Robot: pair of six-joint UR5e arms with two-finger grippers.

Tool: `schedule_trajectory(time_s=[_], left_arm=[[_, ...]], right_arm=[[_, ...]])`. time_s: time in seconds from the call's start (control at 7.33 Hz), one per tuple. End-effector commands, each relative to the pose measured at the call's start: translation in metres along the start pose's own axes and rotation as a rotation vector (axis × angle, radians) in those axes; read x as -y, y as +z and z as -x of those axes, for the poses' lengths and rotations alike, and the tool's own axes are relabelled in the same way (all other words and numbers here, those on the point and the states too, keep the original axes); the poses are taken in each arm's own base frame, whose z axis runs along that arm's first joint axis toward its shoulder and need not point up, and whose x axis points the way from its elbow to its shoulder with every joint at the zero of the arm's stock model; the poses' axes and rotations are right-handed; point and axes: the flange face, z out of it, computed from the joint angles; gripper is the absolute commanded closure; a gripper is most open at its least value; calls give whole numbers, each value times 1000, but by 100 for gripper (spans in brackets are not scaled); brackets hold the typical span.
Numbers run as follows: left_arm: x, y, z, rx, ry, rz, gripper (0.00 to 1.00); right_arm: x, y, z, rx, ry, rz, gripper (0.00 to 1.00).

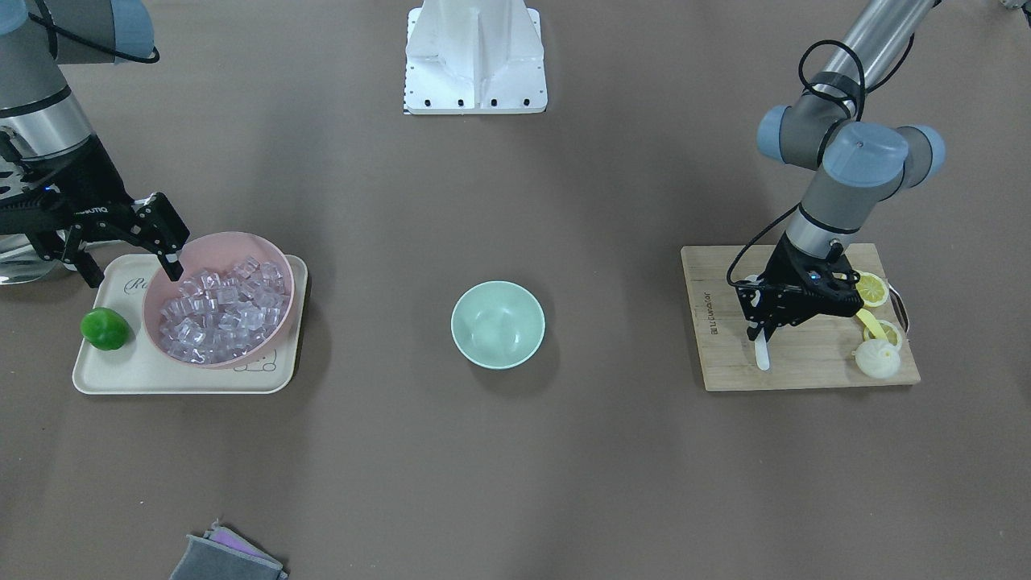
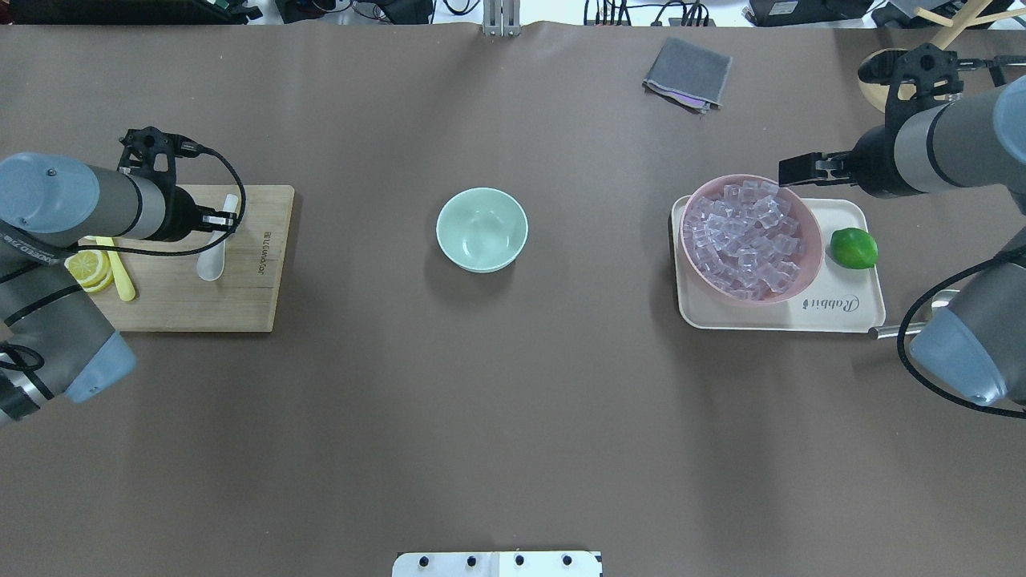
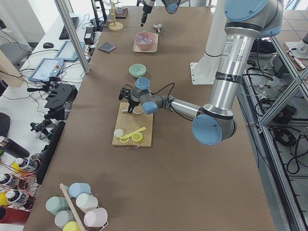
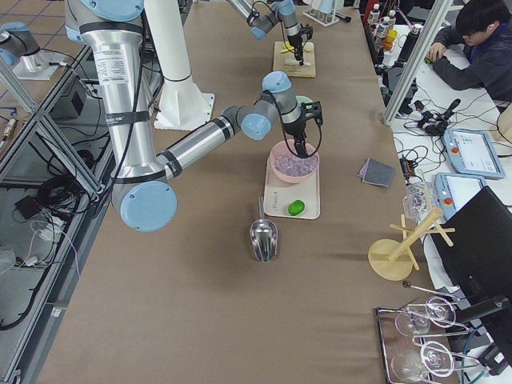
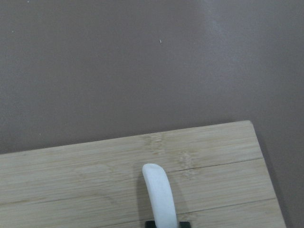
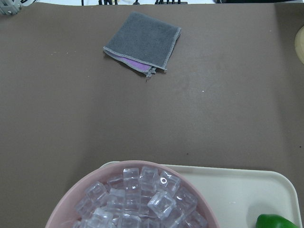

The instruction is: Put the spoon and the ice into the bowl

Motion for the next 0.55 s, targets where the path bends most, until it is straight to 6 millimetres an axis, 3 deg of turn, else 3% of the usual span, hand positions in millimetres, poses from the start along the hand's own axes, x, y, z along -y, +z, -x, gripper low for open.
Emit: schedule_trajectory(time_s=[0.0,0.14,0.41], left_arm=[[8,-24,-22,-52,-3,-30,100],[14,-40,-36,-86,-108,-50,100],[44,-63,-95,-187,-276,-90,100]], right_arm=[[-2,4,-4,-10,-5,8,0],[-2,9,-6,-16,-13,15,0],[1,24,-3,-21,-104,25,1]])
